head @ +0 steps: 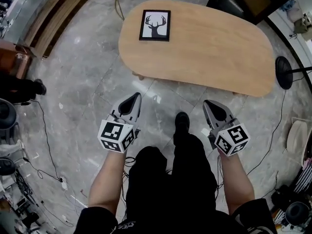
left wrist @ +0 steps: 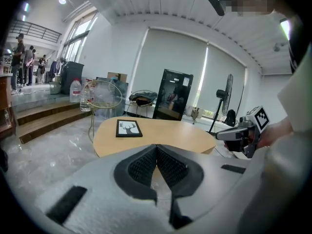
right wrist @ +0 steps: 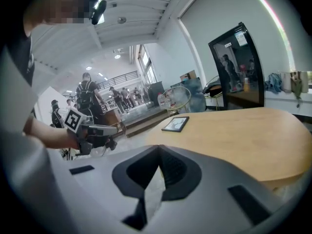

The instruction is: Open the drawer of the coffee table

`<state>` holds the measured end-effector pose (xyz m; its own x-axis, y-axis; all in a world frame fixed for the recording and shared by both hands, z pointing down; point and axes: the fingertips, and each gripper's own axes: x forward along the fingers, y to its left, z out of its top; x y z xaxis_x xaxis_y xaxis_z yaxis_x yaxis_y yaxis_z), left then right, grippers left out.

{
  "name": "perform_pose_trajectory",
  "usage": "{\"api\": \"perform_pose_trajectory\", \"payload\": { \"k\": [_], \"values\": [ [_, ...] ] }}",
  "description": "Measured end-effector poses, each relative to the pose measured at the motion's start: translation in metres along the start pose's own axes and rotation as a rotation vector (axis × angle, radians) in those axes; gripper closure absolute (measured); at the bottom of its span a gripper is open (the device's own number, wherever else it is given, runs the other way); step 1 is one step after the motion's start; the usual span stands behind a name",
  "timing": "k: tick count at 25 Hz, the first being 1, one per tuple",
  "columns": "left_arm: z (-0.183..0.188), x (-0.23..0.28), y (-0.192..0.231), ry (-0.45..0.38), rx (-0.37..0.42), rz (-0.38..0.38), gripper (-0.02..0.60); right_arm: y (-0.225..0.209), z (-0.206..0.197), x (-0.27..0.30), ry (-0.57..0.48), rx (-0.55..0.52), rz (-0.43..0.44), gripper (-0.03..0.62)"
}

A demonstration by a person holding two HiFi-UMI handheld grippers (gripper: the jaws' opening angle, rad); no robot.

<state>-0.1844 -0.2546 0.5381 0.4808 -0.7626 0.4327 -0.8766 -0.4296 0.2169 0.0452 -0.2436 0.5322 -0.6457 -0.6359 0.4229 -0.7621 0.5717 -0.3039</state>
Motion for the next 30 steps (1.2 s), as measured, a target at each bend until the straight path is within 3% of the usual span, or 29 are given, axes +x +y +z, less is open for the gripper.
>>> {"api": "perform_pose_trajectory", "payload": {
  "k": [6,14,21,30],
  "values": [
    [-0.069,0.068,0.025,-0.029,0.034,-0.027,0.581,-0.034,-0.081,0.052,0.036,-0.033,0.01,0.586],
    [-0.147,0.118,0.065,-0.026,0.086,-0.048,0.58,-0.09,-0.161,0.106,0.023,-0.071,-0.025,0.545],
    [-0.192,0.146,0.09,-0.057,0.171,-0.077,0.568,-0.113,-0.196,0.138,-0.019,-0.125,-0.05,0.467],
    [-0.202,0.142,0.112,-0.077,0.139,-0.062,0.482,-0.135,-0.202,0.123,-0.037,-0.119,-0.126,0.331]
  ]
}}
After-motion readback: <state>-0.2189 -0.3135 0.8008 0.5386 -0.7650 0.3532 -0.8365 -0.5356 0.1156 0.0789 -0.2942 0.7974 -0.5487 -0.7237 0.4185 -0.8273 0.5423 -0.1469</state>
